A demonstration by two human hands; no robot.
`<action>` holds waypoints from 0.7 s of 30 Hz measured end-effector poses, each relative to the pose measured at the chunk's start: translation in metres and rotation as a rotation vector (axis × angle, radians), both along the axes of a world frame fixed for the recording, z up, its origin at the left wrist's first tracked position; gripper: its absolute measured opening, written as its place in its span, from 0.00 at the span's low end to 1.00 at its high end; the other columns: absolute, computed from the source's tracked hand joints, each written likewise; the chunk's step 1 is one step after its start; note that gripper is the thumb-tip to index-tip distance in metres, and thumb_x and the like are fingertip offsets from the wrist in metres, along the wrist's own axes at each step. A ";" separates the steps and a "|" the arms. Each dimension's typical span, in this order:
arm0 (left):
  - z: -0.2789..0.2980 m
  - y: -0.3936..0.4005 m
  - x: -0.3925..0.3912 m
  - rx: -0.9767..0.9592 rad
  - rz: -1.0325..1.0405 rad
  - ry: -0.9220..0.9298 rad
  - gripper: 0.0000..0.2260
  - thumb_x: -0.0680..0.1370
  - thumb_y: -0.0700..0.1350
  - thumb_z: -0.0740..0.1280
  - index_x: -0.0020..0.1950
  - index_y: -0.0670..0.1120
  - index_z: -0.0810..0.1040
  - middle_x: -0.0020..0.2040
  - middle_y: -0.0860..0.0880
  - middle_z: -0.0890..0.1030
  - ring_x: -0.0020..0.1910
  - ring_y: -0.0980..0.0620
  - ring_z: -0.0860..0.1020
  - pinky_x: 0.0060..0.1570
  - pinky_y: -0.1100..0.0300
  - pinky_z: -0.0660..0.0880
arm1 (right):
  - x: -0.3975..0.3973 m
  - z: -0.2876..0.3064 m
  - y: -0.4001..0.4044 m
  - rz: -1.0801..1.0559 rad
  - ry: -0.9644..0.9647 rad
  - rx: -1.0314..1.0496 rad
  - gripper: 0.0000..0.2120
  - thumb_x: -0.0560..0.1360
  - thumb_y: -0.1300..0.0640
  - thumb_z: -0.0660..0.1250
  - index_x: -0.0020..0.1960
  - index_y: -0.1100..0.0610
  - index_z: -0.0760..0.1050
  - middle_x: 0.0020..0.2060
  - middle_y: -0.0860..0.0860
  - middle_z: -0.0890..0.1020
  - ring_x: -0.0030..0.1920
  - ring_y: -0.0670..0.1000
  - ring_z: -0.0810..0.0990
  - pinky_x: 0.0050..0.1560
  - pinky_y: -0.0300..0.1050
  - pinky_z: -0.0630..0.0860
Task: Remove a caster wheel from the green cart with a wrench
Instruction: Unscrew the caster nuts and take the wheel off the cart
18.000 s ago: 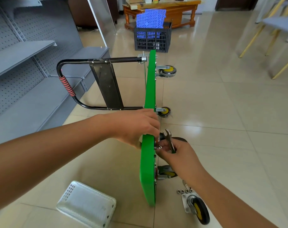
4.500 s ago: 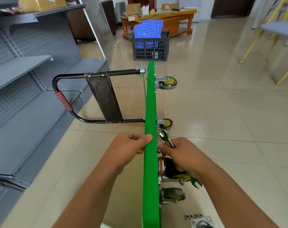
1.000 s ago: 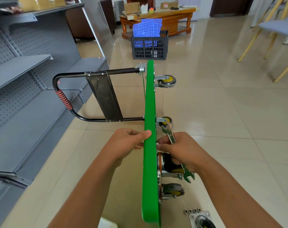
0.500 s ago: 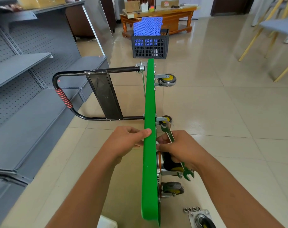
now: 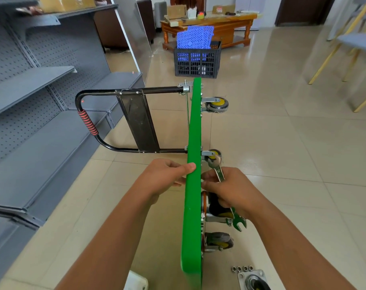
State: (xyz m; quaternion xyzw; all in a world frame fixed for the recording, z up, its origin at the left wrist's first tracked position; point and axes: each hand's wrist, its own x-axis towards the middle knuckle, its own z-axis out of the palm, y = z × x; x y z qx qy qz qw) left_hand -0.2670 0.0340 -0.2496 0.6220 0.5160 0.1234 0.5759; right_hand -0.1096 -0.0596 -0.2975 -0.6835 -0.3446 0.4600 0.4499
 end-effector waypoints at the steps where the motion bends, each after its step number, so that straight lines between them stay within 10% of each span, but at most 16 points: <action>1: 0.001 -0.001 0.000 0.003 -0.005 0.007 0.18 0.77 0.56 0.72 0.56 0.43 0.81 0.50 0.49 0.87 0.43 0.59 0.82 0.31 0.67 0.65 | -0.001 0.001 0.000 -0.002 -0.003 0.009 0.03 0.77 0.63 0.71 0.50 0.61 0.83 0.34 0.57 0.79 0.20 0.45 0.64 0.21 0.37 0.60; 10: 0.002 -0.004 0.000 0.015 0.013 0.008 0.18 0.78 0.56 0.71 0.56 0.42 0.81 0.50 0.49 0.87 0.41 0.61 0.81 0.30 0.67 0.65 | -0.006 -0.001 0.003 -0.001 -0.066 -0.019 0.14 0.81 0.60 0.67 0.51 0.73 0.78 0.34 0.62 0.73 0.18 0.45 0.61 0.21 0.36 0.58; 21: -0.001 -0.001 0.000 0.008 0.012 -0.007 0.19 0.77 0.57 0.72 0.56 0.42 0.81 0.47 0.49 0.87 0.41 0.60 0.83 0.34 0.65 0.63 | -0.003 -0.001 0.001 -0.018 -0.048 0.025 0.03 0.75 0.64 0.73 0.48 0.60 0.83 0.36 0.55 0.82 0.22 0.42 0.70 0.22 0.36 0.63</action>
